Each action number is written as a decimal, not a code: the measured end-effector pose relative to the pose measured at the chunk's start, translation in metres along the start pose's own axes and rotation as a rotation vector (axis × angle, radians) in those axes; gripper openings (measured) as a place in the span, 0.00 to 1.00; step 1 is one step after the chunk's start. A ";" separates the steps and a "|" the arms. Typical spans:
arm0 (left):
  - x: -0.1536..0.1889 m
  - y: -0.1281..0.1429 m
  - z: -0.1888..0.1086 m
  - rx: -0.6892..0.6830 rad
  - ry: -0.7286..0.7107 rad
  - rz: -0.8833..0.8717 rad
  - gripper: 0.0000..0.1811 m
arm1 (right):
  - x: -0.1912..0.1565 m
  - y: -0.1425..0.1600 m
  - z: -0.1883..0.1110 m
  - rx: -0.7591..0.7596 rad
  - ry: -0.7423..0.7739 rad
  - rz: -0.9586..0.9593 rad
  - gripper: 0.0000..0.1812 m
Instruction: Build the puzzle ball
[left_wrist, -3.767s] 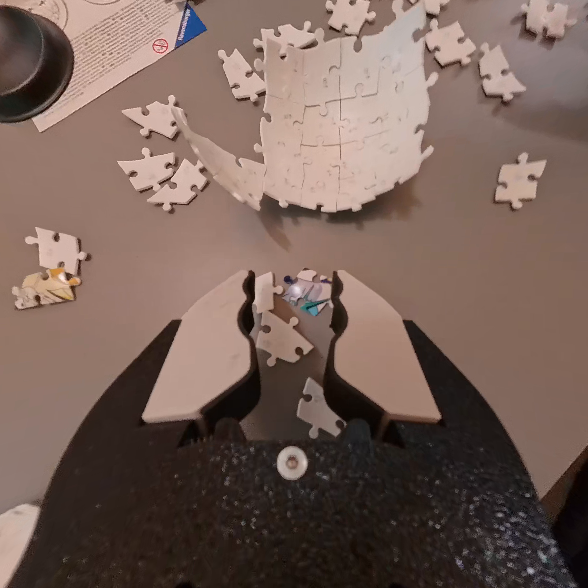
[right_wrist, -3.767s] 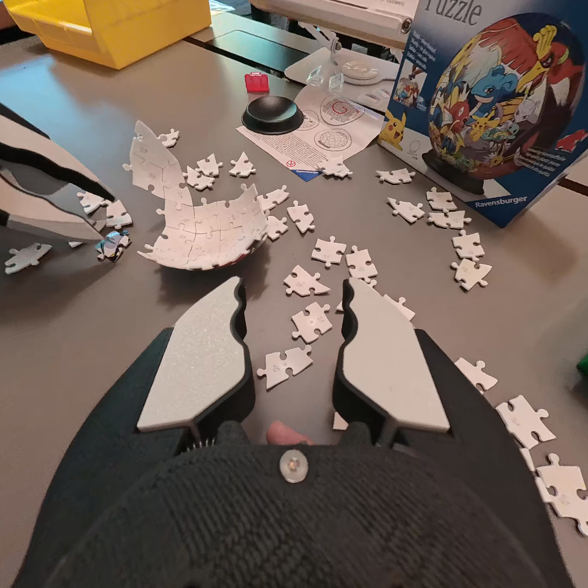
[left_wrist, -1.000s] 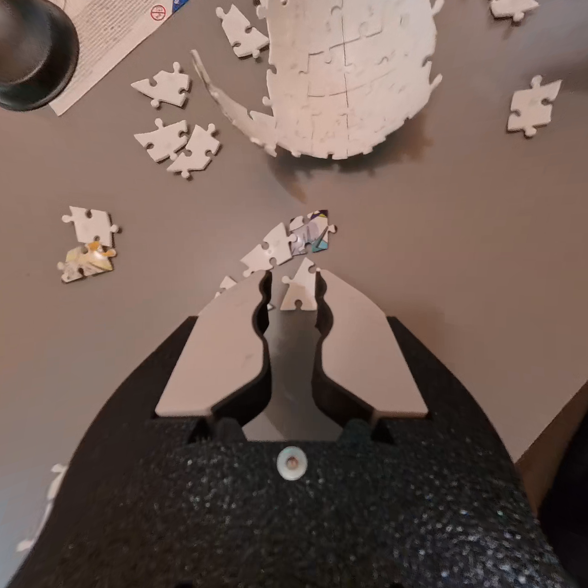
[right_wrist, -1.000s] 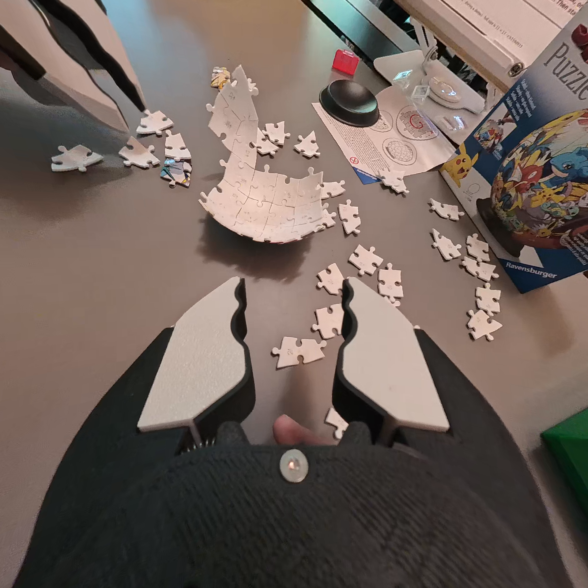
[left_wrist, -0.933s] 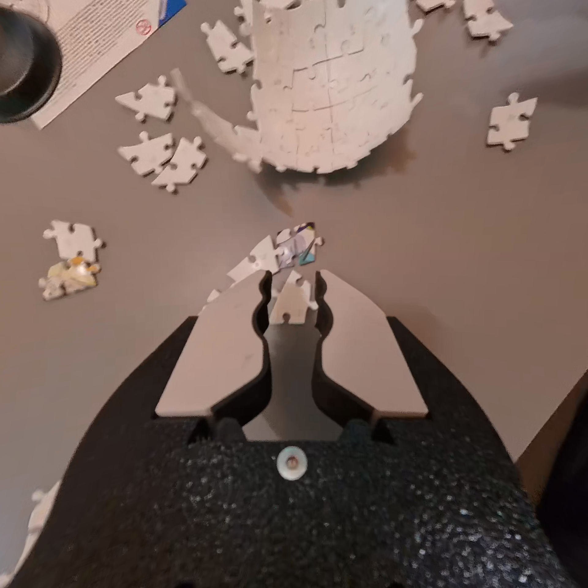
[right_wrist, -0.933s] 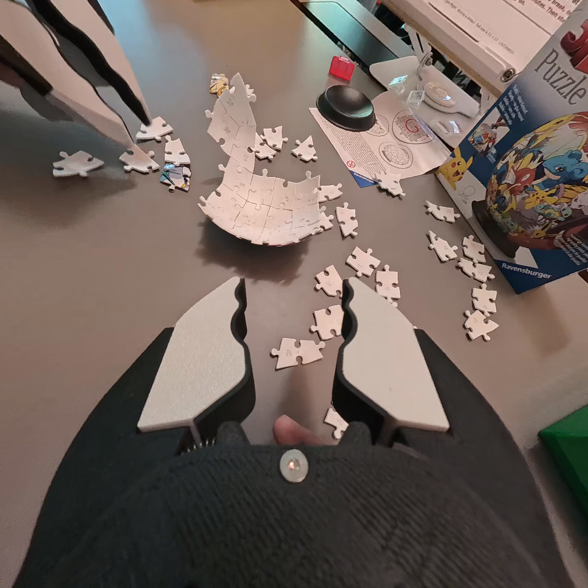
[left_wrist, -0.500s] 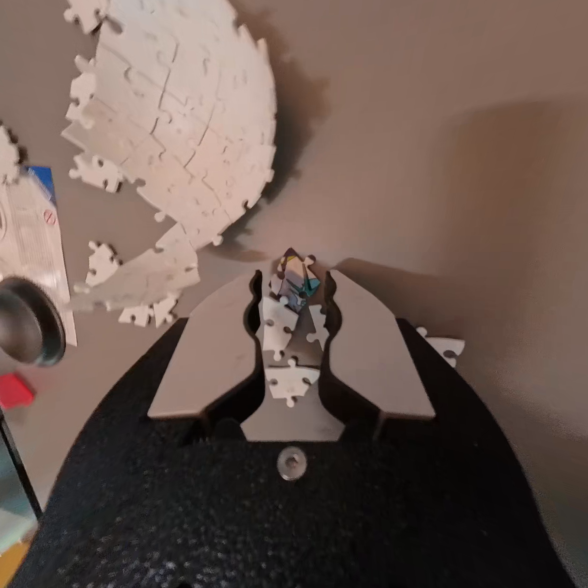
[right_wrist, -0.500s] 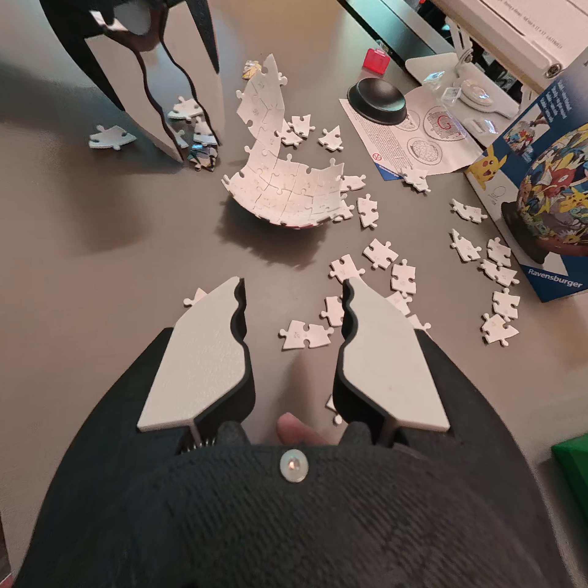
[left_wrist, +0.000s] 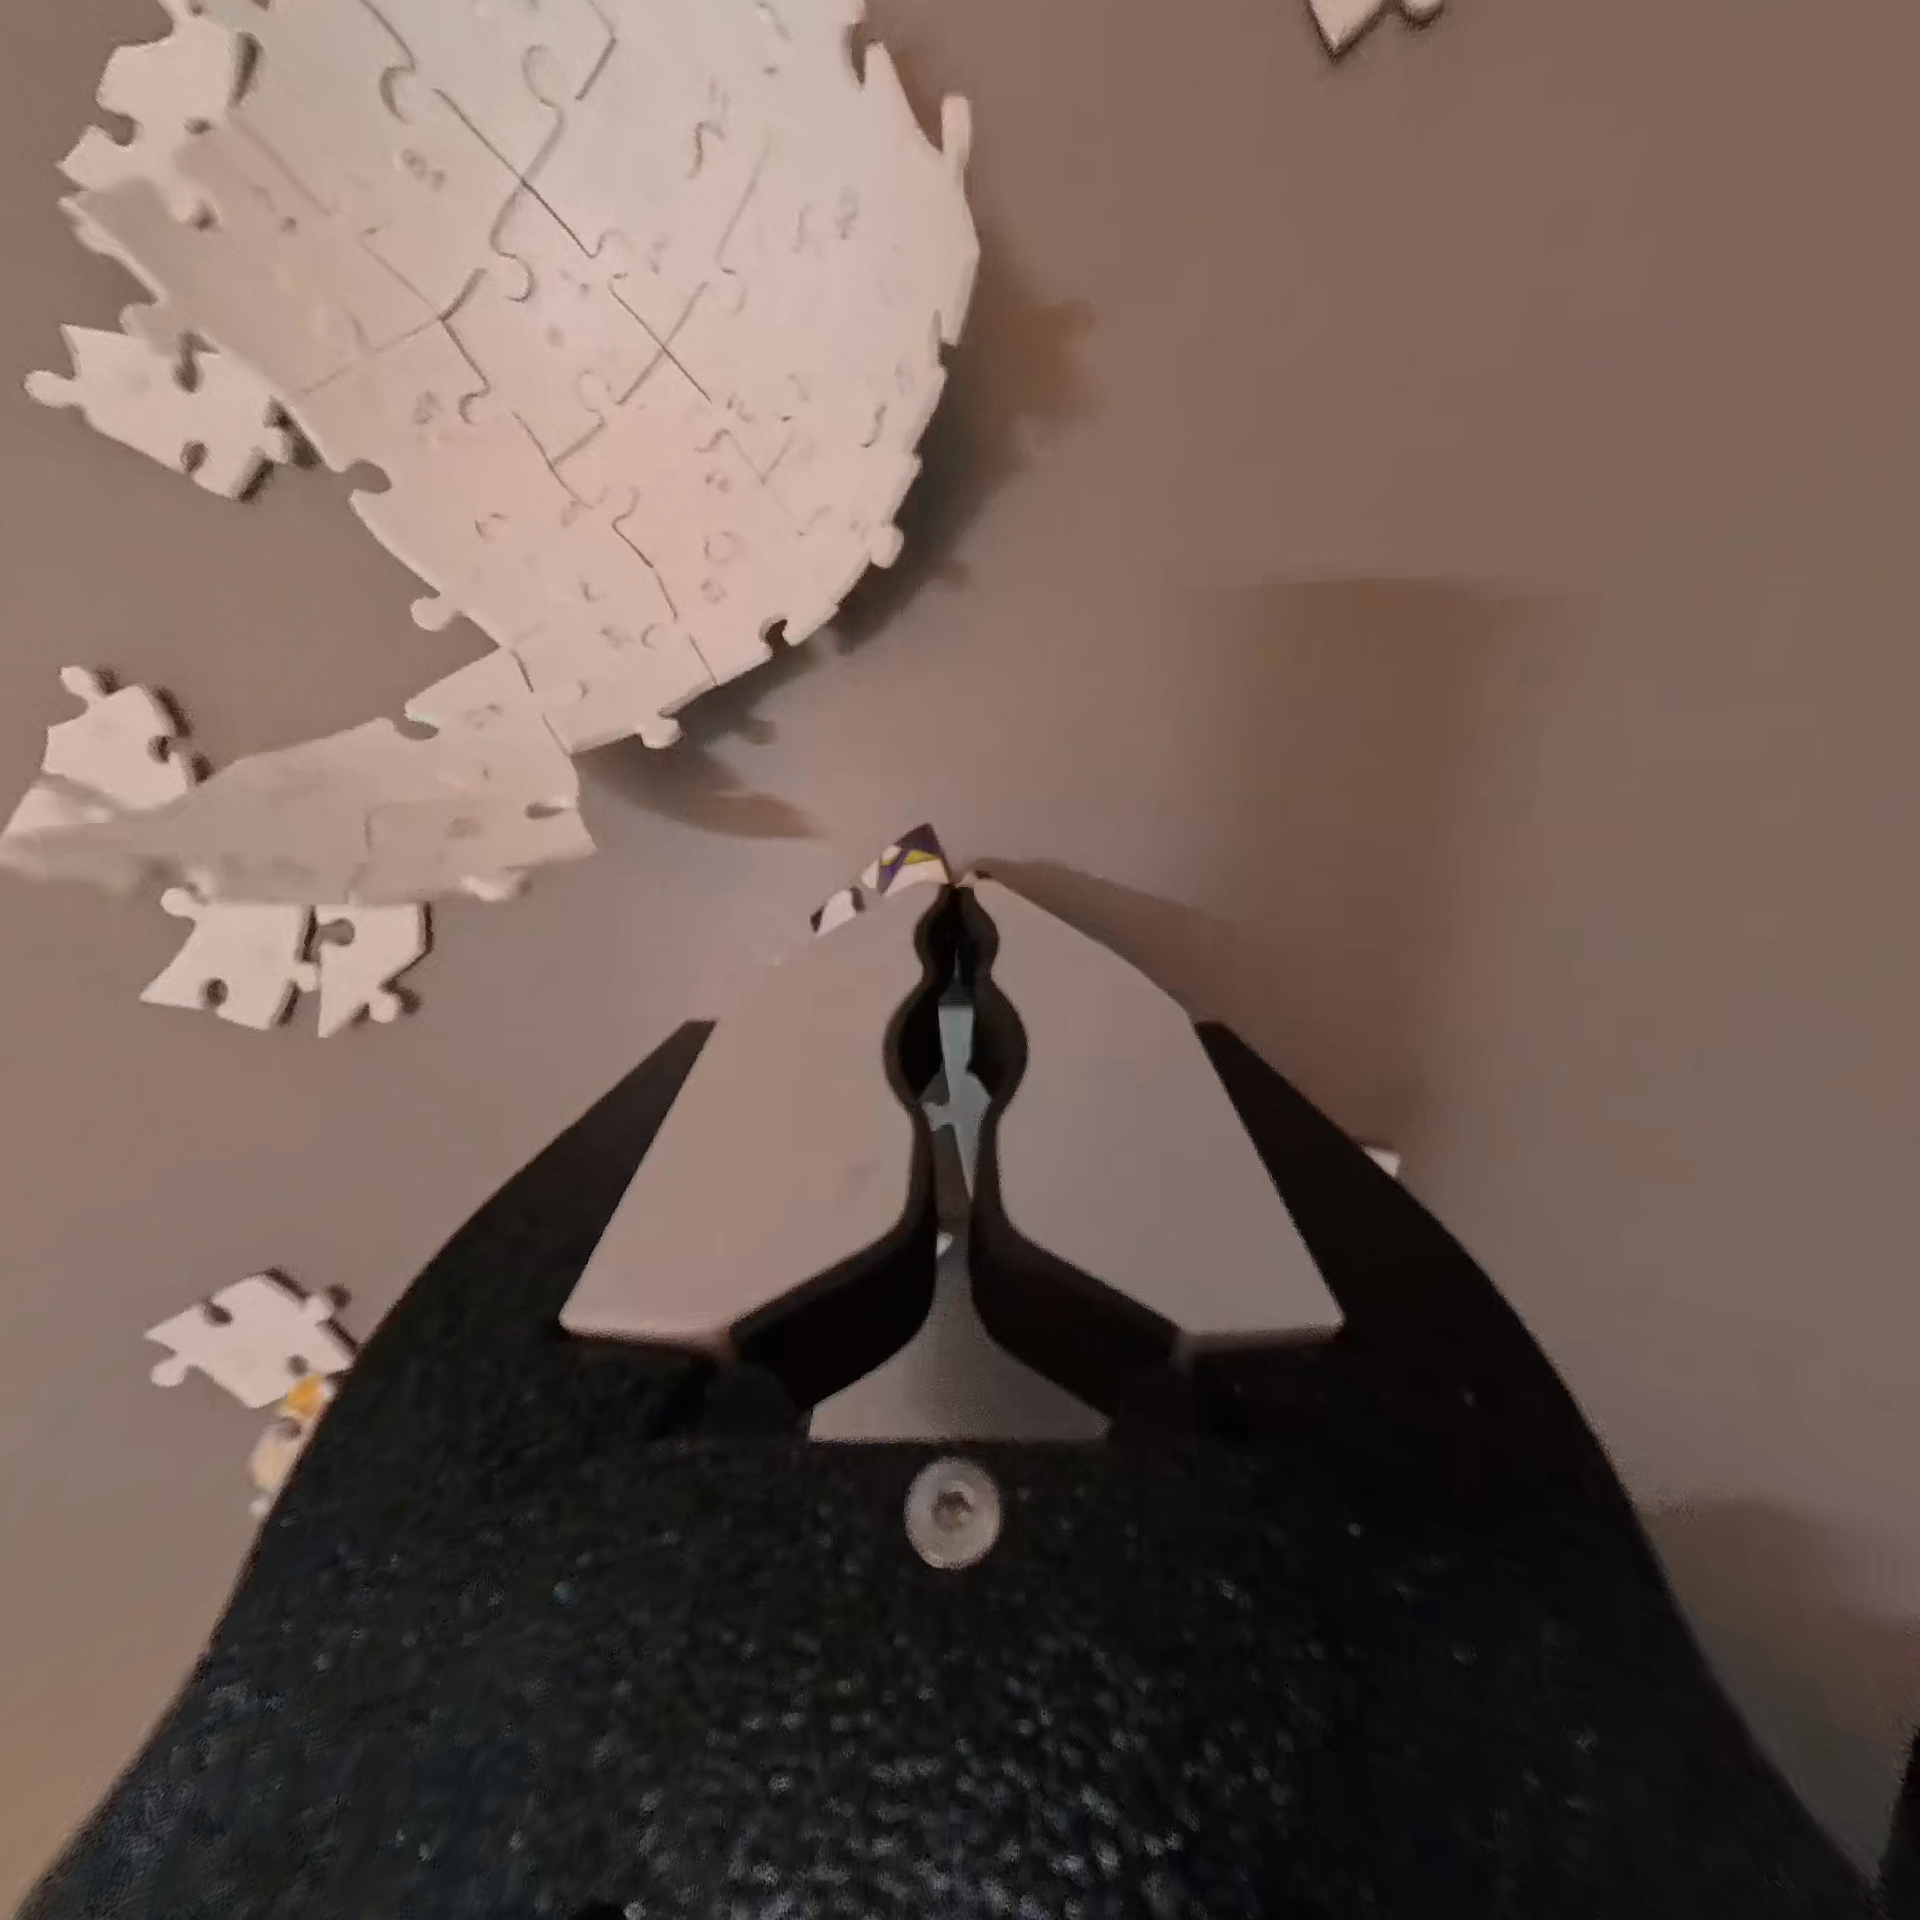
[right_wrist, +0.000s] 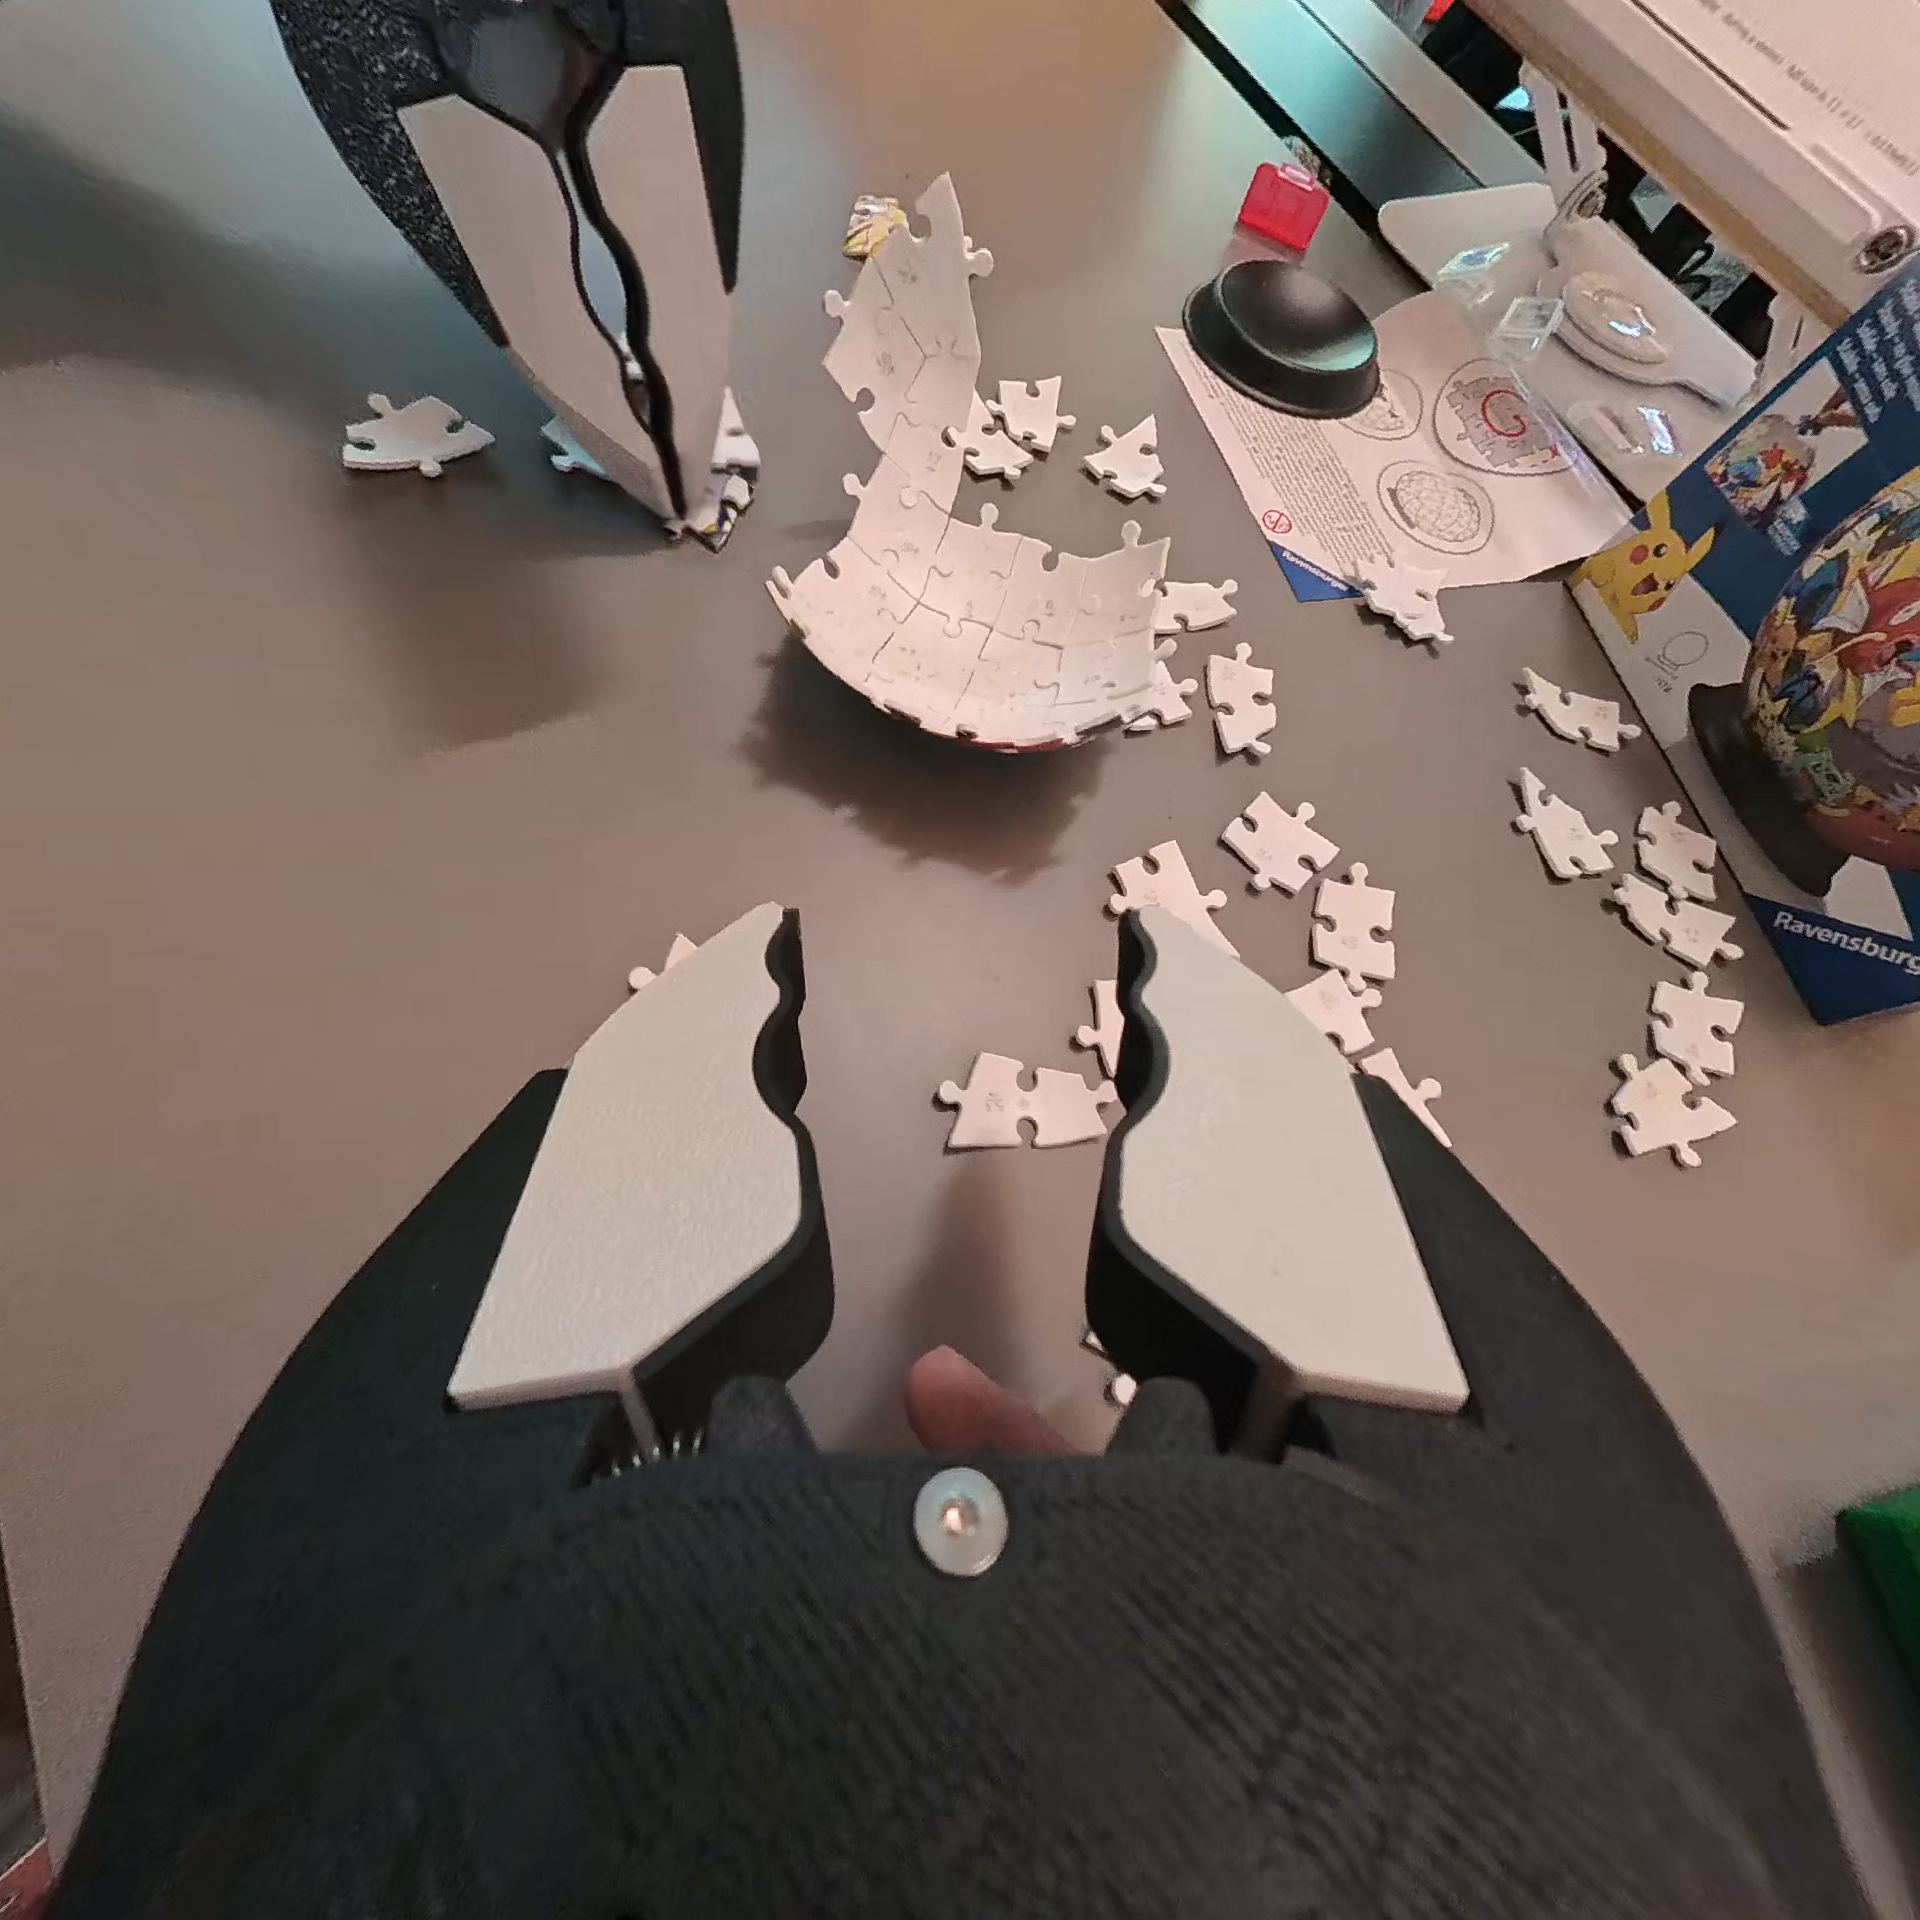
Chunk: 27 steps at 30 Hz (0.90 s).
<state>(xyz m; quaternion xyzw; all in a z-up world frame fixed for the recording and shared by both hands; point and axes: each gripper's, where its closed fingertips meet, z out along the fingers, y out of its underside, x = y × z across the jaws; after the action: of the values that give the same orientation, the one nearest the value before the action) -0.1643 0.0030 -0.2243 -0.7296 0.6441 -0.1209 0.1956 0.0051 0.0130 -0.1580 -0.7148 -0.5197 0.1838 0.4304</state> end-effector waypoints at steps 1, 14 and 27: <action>0.001 0.001 -0.001 0.024 -0.015 -0.015 0.00 | 0.000 0.000 0.000 0.000 -0.001 -0.001 0.32; -0.017 0.001 -0.016 -0.076 -0.106 0.350 0.19 | -0.007 -0.005 -0.001 0.004 -0.020 -0.036 0.32; -0.011 0.007 -0.001 -0.416 0.068 0.577 0.12 | 0.009 0.016 -0.021 -0.017 0.014 -0.020 0.34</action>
<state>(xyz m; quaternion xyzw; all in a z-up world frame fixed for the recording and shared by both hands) -0.1721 0.0127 -0.2260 -0.5375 0.8405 0.0489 0.0473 0.0331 0.0111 -0.1568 -0.7144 -0.5254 0.1702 0.4296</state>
